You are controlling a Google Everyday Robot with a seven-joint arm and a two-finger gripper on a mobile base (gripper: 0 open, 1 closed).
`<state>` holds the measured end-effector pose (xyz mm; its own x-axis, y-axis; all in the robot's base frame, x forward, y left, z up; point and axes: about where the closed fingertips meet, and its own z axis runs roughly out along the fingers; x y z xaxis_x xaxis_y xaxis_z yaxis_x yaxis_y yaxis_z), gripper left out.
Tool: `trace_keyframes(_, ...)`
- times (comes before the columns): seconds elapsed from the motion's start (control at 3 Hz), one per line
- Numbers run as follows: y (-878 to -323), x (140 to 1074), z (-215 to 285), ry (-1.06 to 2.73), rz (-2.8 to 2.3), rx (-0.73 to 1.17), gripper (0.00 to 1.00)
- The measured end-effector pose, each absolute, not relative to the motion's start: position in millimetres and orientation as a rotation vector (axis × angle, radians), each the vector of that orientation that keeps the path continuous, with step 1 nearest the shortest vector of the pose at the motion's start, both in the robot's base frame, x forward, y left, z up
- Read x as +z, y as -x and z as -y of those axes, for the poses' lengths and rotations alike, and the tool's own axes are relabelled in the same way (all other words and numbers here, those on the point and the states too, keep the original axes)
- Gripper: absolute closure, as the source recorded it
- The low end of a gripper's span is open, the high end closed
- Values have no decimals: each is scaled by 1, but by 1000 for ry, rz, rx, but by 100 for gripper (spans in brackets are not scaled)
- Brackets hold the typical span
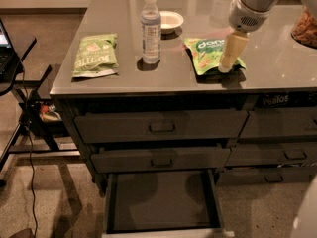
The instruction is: Place green rice chip bag into bottom drawer
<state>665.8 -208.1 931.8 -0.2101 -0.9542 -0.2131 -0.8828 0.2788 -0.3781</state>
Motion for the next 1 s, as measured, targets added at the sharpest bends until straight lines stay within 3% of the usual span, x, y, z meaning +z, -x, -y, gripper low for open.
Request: trace_keyframes(1.0,-698,893,225,1722,-2154,-214,0)
